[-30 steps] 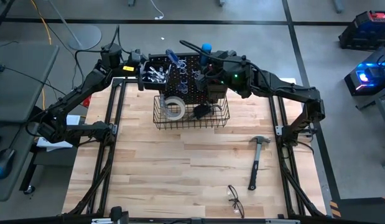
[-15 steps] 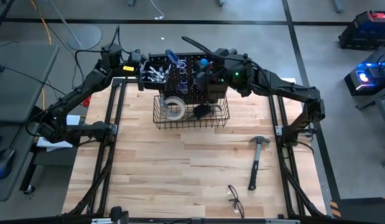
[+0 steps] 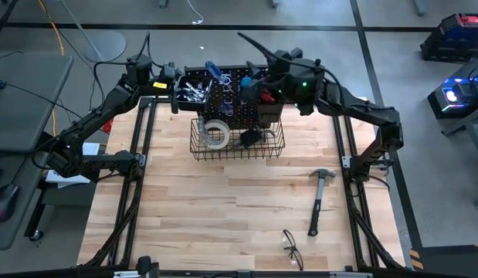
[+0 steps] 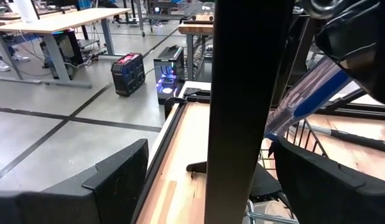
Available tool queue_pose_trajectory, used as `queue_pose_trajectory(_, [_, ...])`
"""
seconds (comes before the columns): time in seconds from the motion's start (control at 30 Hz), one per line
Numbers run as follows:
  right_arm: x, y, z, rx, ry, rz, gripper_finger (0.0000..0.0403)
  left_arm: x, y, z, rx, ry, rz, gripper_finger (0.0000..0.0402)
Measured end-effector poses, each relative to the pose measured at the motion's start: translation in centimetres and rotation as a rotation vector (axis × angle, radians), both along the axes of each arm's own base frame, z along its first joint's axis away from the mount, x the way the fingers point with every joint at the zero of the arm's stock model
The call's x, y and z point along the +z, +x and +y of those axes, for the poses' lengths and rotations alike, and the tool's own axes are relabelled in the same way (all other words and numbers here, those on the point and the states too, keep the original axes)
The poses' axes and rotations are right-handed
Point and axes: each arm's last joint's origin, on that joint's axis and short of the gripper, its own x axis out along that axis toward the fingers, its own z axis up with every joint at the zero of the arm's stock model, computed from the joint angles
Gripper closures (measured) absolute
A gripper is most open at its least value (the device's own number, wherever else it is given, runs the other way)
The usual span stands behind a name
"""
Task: Hang tools onto peg board
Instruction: Put the hammer in the right black bin on the pegboard
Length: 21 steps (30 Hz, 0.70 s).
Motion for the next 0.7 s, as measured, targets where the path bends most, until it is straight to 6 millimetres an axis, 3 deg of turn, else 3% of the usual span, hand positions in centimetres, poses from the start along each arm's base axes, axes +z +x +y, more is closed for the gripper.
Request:
queue_pose_trajectory(0.17, [2.0,-1.1,0.3,-0.005,-0.032,-0.021,0.0163,0.0,0.0,0.0,0.0,0.0,0.0,0.0078])
queue_pose_trajectory(0.37, [2.8,-2.7,2.1,0.14,0.142,0.004,0.0163,-0.1,0.0,0.0,0.0,0.016,0.012,0.0078])
queue_pose_trajectory(0.53, [2.7,-4.8,5.3,0.342,0.473,0.052,0.0162,-0.1,0.0,0.0,0.0,0.018,0.012,0.0078])
queue_pose_trajectory(0.7, [-1.1,-6.9,9.2,0.262,0.972,0.27,0.0162,-0.1,0.0,0.0,0.001,0.017,0.012,0.0078])
